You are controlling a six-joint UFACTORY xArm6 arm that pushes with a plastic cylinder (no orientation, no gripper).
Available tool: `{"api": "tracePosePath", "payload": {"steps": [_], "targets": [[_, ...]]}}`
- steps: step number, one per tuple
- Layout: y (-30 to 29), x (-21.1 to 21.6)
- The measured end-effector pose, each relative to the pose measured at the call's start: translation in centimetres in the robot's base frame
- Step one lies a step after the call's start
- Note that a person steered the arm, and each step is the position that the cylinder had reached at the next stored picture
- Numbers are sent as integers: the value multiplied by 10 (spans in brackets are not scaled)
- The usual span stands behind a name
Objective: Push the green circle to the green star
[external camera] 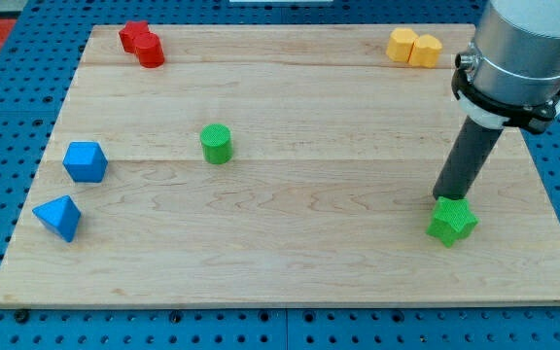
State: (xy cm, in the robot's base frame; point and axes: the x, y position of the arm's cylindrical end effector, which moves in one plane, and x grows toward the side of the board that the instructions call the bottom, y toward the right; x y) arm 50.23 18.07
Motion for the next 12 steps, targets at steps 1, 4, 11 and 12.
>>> {"api": "tracePosePath", "payload": {"steps": [1, 4, 11, 12], "targets": [[0, 0], [-89, -38], [-80, 17], [-130, 34]]}}
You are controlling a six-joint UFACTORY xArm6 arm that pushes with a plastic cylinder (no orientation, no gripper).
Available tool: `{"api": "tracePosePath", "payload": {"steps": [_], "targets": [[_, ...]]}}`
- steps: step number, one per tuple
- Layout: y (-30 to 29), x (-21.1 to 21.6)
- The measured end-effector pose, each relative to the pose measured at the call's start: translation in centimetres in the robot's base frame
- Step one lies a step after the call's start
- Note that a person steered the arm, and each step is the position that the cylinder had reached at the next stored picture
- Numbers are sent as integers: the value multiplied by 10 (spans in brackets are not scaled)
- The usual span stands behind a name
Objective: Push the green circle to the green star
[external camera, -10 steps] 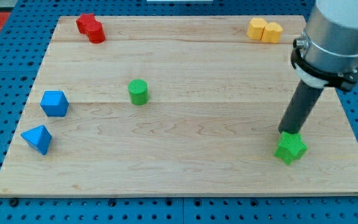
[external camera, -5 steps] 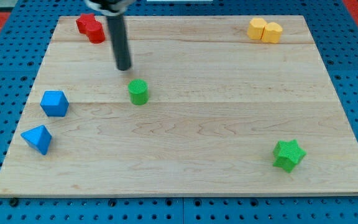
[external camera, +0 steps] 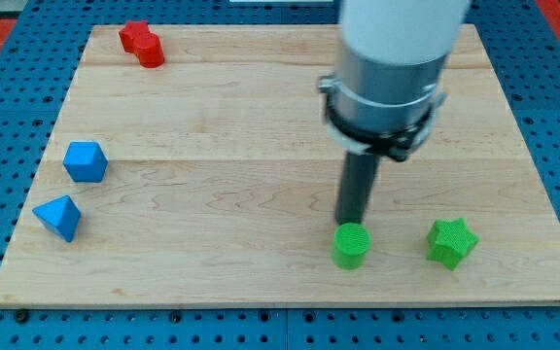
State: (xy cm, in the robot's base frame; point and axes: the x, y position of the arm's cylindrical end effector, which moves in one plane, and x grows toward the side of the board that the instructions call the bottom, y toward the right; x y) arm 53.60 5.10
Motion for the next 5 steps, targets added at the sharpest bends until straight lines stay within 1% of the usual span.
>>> {"api": "tracePosePath", "payload": {"steps": [1, 2, 3, 4, 5], "targets": [[-26, 28], [-37, 61], [-19, 72], [2, 59], [9, 55]]}}
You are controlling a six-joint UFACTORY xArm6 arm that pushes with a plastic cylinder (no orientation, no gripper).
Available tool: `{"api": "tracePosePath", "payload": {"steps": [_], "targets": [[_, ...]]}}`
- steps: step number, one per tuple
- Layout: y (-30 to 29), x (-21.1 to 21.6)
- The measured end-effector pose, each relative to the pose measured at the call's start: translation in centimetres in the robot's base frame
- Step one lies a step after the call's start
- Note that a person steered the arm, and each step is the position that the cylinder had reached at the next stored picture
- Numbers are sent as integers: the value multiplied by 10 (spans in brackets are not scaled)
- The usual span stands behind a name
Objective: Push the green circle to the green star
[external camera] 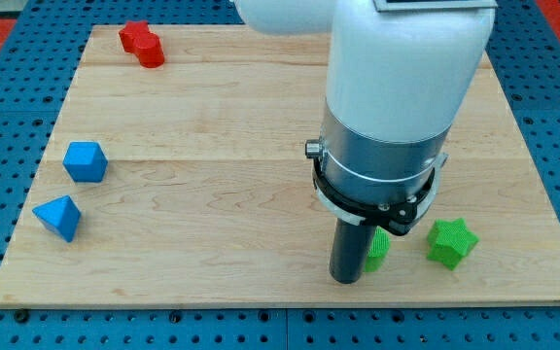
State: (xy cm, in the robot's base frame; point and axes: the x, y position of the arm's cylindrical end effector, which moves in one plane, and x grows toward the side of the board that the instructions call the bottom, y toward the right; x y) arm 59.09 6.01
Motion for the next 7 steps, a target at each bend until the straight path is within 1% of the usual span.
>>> {"api": "tracePosePath", "payload": {"steps": [3, 4, 5, 6, 7], "targets": [[-3, -9], [-16, -20], [3, -24], [33, -28], [31, -21]]}}
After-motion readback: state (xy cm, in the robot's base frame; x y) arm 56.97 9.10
